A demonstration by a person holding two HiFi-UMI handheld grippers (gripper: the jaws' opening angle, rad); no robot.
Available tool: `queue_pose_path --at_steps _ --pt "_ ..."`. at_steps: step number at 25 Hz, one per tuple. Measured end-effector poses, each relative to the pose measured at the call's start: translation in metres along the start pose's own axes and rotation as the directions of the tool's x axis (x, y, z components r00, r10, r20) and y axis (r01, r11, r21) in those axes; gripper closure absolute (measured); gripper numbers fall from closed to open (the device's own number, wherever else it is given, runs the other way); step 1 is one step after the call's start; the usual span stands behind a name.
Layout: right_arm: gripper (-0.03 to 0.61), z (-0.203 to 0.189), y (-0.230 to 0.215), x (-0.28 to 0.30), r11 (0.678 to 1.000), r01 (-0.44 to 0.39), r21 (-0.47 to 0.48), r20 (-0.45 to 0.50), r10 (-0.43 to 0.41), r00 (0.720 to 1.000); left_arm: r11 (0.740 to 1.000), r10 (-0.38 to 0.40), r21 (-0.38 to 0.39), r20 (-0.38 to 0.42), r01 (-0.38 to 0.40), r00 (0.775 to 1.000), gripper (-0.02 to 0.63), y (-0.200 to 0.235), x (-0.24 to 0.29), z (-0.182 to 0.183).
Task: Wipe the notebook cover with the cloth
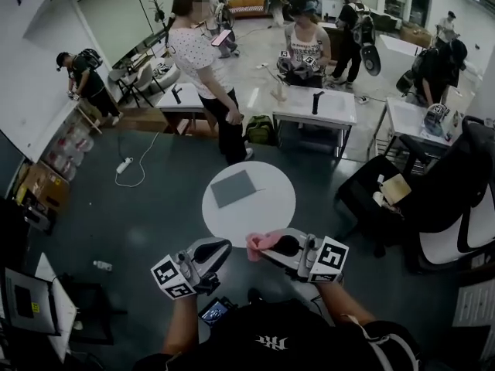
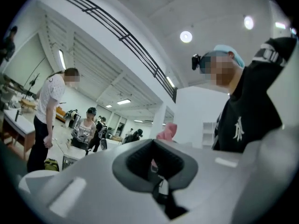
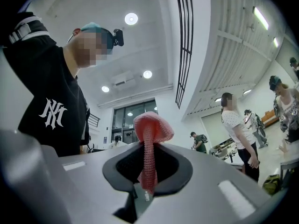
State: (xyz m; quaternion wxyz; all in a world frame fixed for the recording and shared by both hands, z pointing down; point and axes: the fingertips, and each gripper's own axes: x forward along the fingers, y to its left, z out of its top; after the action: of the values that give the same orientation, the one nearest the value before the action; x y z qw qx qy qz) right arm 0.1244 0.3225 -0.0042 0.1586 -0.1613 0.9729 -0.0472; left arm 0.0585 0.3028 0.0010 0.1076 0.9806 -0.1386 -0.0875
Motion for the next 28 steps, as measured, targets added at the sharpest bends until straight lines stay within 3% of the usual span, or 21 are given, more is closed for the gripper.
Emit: queue_pose_path --at_steps 7,13,17,21,28 --pt "0.543 -0.028 0.021 -0.055 0.994 -0.007 0.11 0.038 0.003 0.999 0.997 0.062 -0.036 -0.079 -0.065 0.995 0.611 -0.043 0.011 -0.04" --pt "0.543 -0.025 0.058 -0.05 0.998 0.008 0.058 0.023 -0.009 1.0 1.0 0.029 -0.004 -0.059 -0.029 0.998 0.611 -0.077 -0.01 -0.042" --pt "0.543 -0.02 0.093 -0.035 0.999 0.05 0.009 -0.007 -0.05 0.999 0.999 -0.004 0.033 -0.043 0.006 0.999 0.611 -0.099 -0.036 -0.035" --pt "0.545 -0.039 0.121 -0.014 0.989 0.139 0.047 -0.046 -0.137 0.989 0.996 -0.007 0.092 -0.084 0.015 0.996 0.611 -0.124 -0.078 -0.032" --pt "0.546 -0.066 0.188 0.035 0.992 0.123 0.014 -0.064 -0.122 0.991 0.994 0.015 0.112 -0.095 -0.004 0.995 0.611 -0.142 -0.161 -0.041"
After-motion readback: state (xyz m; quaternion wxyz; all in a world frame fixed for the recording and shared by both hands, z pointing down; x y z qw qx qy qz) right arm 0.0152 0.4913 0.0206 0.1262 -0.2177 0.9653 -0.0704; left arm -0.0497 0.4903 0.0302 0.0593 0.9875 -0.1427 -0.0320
